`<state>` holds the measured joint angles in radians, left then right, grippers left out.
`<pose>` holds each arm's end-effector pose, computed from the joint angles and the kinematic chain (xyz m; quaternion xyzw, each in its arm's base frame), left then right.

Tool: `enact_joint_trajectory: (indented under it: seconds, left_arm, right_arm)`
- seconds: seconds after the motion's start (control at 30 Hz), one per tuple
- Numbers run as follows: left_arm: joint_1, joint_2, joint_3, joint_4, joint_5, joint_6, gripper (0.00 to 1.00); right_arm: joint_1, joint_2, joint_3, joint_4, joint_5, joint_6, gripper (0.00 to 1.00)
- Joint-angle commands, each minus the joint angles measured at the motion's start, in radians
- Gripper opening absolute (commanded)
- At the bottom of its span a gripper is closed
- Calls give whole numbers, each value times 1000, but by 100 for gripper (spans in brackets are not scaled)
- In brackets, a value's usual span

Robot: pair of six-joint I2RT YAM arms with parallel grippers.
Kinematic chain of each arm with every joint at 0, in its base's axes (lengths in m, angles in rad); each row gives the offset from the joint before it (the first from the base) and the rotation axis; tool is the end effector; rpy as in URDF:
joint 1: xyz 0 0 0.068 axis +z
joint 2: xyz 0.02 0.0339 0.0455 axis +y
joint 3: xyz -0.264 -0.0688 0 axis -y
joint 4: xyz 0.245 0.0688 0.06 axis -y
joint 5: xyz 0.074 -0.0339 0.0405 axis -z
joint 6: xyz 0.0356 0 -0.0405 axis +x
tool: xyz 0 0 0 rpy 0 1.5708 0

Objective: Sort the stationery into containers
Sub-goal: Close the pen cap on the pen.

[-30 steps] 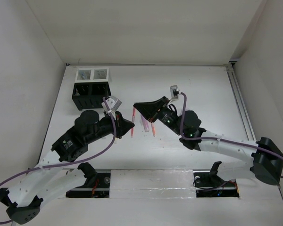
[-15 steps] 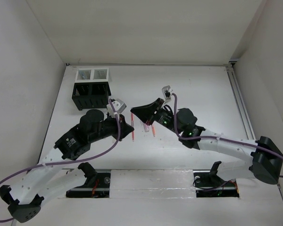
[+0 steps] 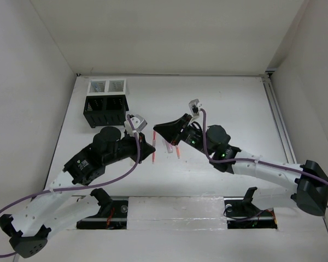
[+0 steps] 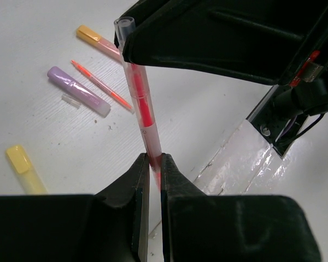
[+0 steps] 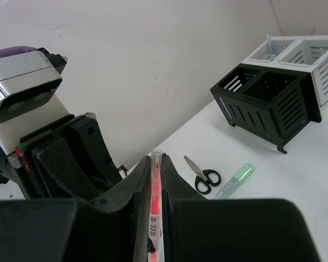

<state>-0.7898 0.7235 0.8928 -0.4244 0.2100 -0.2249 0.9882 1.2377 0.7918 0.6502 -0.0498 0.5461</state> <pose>0.1065 -0.1180 0.3612 0.2809 0.7379 -0.3679 0.4912 0.1569 0.2414 0.3337 -0.1572 0.6115 0.5494 0.5472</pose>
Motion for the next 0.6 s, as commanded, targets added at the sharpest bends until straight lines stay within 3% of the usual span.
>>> enact_joint_trajectory:
  seconds: [0.0,0.57]
  left_arm:
    - [4,-27,67,210,-15,21,0]
    - [4,-18,67,190,-26,39,0]
  right_arm:
    - [12,29,-20,-156,-79,-31,0]
    - [3,48,-2,-291,-122,-152,0]
